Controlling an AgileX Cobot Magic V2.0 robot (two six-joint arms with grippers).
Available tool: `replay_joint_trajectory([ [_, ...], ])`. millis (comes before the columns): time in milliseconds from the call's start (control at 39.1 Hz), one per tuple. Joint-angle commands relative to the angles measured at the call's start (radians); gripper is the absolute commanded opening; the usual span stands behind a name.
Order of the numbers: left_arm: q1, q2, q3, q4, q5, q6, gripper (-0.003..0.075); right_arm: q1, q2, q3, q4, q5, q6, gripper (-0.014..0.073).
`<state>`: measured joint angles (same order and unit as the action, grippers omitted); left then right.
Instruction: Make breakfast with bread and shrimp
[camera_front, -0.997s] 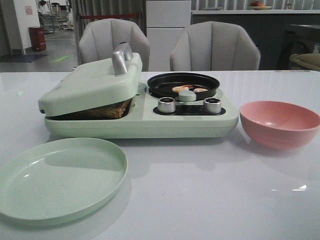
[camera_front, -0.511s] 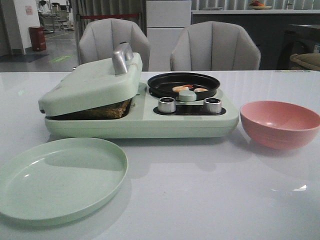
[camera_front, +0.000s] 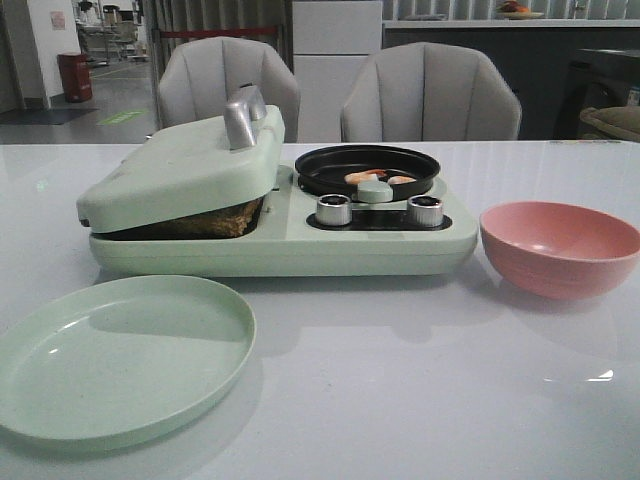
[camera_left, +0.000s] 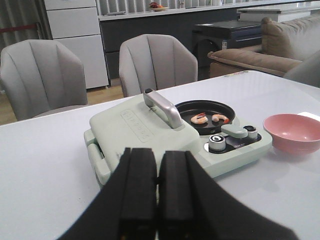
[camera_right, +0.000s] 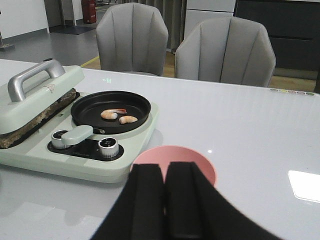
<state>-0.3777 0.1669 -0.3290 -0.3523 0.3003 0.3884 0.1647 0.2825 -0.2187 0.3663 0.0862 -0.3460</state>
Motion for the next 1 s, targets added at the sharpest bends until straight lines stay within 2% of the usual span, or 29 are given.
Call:
replay_joint_trajectory([
  [0, -0.010, 0.010, -0.019, -0.013, -0.082, -0.010, 0.0114, -0.001, 0.006, -0.031, 0.001, -0.076, -0.006, 0.0142],
  [179, 0.020, 0.010, 0.028, 0.077, -0.084, -0.060, 0.0114, -0.001, 0.006, -0.031, 0.001, -0.076, -0.006, 0.0142],
  [332, 0.099, 0.010, 0.067, 0.267, -0.097, -0.412, 0.0114, -0.001, 0.006, -0.031, 0.001, -0.076, -0.006, 0.0142],
  [383, 0.125, 0.010, 0.079, 0.309, -0.105, -0.457, 0.0114, -0.001, 0.006, -0.031, 0.001, -0.076, -0.006, 0.0142],
  [588, 0.195, 0.003, 0.167, 0.394, -0.213, -0.459, 0.0114, -0.001, 0.006, -0.031, 0.001, -0.075, -0.006, 0.0142],
  [844, 0.224, -0.085, 0.305, 0.394, -0.345, -0.473, 0.0114, -0.001, 0.006, -0.031, 0.001, -0.075, -0.006, 0.0142],
  [971, 0.272, -0.146, 0.356, 0.394, -0.358, -0.517, 0.0114, -0.001, 0.006, -0.031, 0.001, -0.075, -0.006, 0.0142],
])
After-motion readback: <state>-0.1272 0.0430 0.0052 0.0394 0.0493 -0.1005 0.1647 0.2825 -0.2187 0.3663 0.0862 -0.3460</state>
